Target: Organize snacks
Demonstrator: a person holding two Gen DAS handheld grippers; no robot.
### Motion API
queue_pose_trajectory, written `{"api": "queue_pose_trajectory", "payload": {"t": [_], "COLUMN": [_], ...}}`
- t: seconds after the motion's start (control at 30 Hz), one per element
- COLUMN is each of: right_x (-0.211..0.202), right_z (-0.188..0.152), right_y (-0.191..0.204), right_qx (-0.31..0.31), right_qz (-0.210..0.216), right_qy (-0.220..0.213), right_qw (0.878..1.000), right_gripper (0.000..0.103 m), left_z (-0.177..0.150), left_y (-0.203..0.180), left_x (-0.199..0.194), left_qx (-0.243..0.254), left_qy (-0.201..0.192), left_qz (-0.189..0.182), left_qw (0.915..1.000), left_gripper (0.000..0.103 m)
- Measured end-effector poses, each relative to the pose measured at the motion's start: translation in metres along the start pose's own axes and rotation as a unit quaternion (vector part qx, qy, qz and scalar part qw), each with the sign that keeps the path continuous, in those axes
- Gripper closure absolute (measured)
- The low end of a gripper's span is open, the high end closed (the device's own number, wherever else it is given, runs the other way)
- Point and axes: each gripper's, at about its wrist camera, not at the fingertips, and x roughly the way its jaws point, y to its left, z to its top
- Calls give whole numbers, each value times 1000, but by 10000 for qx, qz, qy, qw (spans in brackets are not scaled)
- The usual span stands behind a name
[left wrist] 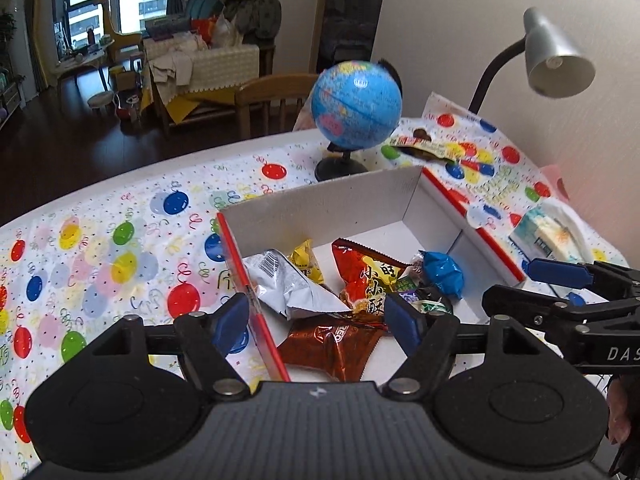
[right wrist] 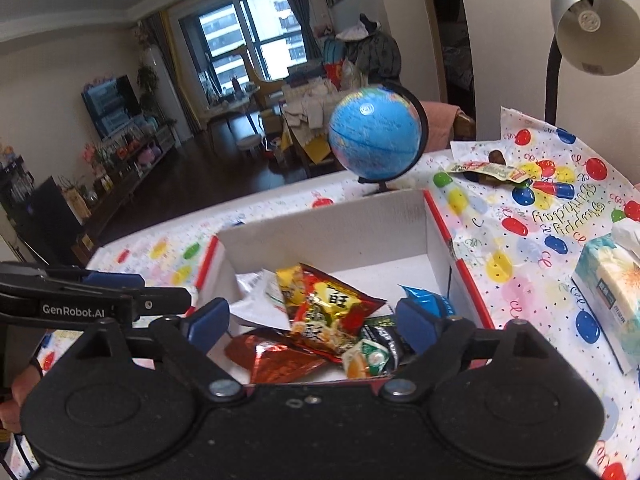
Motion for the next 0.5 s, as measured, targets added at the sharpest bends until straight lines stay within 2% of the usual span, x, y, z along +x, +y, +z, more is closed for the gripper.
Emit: {"api": "queue_pose_trajectory", "payload": {"t": [0.07,0.13,0.27,0.33,0.37,0.5], "right_x": [-7,-13,-24,-30,-32,-41], "right_z": [-1,-2,-4,-5,-5,-8], "right_y": [4,8,16,19,20,22], "right_qx": [13,28,39,73,85,170], "right_qz": [44,86,117,141,143,141], "right_qy": [-59,-123,-266,-340,-380,-499], "right_qw": [10000,9999,9996,9993,9991,9985], "right_gripper": [5,0,0,0,0,0], "left_z": [-3,-7,-14,-17,-19,-23], "left_y": [3,6,9,11,12,13], "left_x": [-10,-18,-32,-38,-41,-54], "left_qx": [-40,-87,-158,-175,-194,-213], "left_qy": [-80,-126,-204,-260,-293,-426], "left_qz": [-32,-81,-95,-170,-193,-223], "left_qw": [10000,9998,9996,9994,9992,9986], "left_gripper": [19,18,17,11,2,0]}}
